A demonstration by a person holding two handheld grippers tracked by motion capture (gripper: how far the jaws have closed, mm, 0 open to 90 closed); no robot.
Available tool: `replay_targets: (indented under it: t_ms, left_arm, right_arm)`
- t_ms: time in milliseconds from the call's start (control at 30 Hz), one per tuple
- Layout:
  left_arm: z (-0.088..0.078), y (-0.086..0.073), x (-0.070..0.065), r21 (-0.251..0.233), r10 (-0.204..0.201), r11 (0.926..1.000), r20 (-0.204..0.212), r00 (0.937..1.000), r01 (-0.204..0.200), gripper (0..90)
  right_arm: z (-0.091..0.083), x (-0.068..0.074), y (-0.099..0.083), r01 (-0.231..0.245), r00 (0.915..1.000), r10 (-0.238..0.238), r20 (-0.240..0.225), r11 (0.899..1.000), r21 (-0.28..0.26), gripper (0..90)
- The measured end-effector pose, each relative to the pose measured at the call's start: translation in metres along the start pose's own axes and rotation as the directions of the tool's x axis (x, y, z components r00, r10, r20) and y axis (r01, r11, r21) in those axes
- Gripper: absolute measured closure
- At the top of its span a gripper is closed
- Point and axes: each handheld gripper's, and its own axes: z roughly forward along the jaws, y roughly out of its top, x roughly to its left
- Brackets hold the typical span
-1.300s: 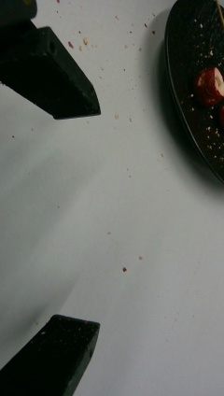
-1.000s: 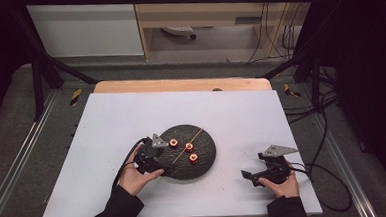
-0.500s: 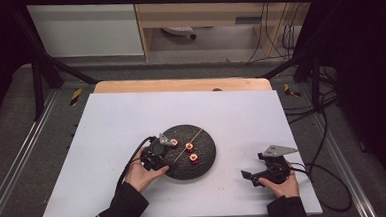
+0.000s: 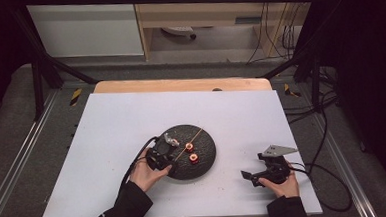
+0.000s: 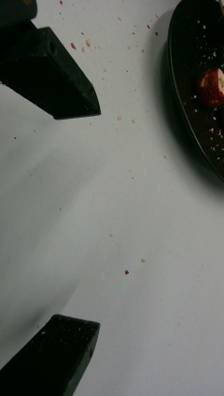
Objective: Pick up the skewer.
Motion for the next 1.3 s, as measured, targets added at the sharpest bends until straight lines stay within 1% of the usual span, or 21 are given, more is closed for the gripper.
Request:
replay_targets:
  t_ms: [33, 133, 167, 233, 267, 533, 900, 1067, 1167, 1233, 1267, 1300]
  left_arm:
    - [0.0, 0.0, 0.0, 0.004, 0.001, 1.0, -0.002, 1.0, -0.001, 69.1]
    - [0.001, 0.001, -0.001, 0.013, -0.004, 0.9999, -0.01, 0.9999, 0.004, 74.1]
    - [0.001, 0.002, -0.001, 0.017, -0.004, 0.9998, -0.012, 0.9999, 0.004, 74.1]
    - [0.002, 0.002, -0.002, 0.021, -0.002, 0.9998, -0.011, 0.9999, 0.002, 78.0]
    - [0.002, 0.002, -0.002, 0.028, -0.002, 0.9996, -0.019, 0.9998, 0.002, 79.5]
    - [0.003, 0.002, -0.004, 0.025, 0.001, 0.9997, -0.033, 0.9995, 0.0, 86.6]
    - [0.001, 0.002, -0.004, 0.019, -0.006, 0.9998, -0.029, 0.9995, 0.007, 87.8]
    - [-0.003, 0.001, -0.003, -0.002, -0.01, 0.9999, -0.019, 0.9998, 0.01, 87.8]
    - [-0.006, -0.001, -0.003, -0.015, -0.009, 0.9999, -0.02, 0.9998, 0.008, 87.9]
    - [-0.008, -0.004, -0.002, -0.028, -0.01, 0.9996, -0.021, 0.9997, 0.009, 87.9]
    - [-0.011, -0.007, -0.001, -0.043, -0.013, 0.999, -0.021, 0.9997, 0.012, 87.9]
    - [-0.011, -0.007, -0.001, -0.043, -0.013, 0.999, -0.021, 0.9997, 0.012, 87.9]
  right_arm:
    - [0.0, 0.0, 0.0, 0.0, 1.0, 0.0, 0.0, 1.0, 0.0, 0.8]
    - [0.0, 0.0, 0.0, -0.004, 1.0, 0.004, -0.002, 1.0, 0.001, 0.8]
    - [0.0, 0.0, 0.0, -0.004, 1.0, 0.004, -0.002, 1.0, 0.001, 0.8]
    - [0.0, 0.0, 0.0, -0.003, 1.0, 0.003, -0.002, 1.0, 0.002, 0.8]
    - [0.0, 0.0, 0.0, -0.003, 1.0, 0.003, -0.002, 1.0, 0.002, 0.8]
    - [0.0, 0.0, 0.0, -0.004, 1.0, 0.004, -0.003, 1.0, 0.004, 0.8]
    - [0.0, 0.0, 0.0, -0.003, 1.0, 0.003, -0.002, 1.0, 0.006, 0.8]
    - [0.0, 0.0, 0.0, -0.004, 1.0, 0.004, -0.003, 1.0, 0.004, 0.8]
    - [0.0, 0.0, 0.0, -0.002, 1.0, 0.002, -0.001, 1.0, 0.007, 0.8]
    - [0.0, 0.0, 0.0, -0.003, 1.0, 0.003, -0.002, 1.0, 0.005, 0.8]
    - [0.0, 0.0, 0.0, -0.003, 1.0, 0.003, -0.002, 1.0, 0.004, 0.8]
    - [0.0, 0.0, 0.0, -0.003, 1.0, 0.003, -0.002, 1.0, 0.004, 0.8]
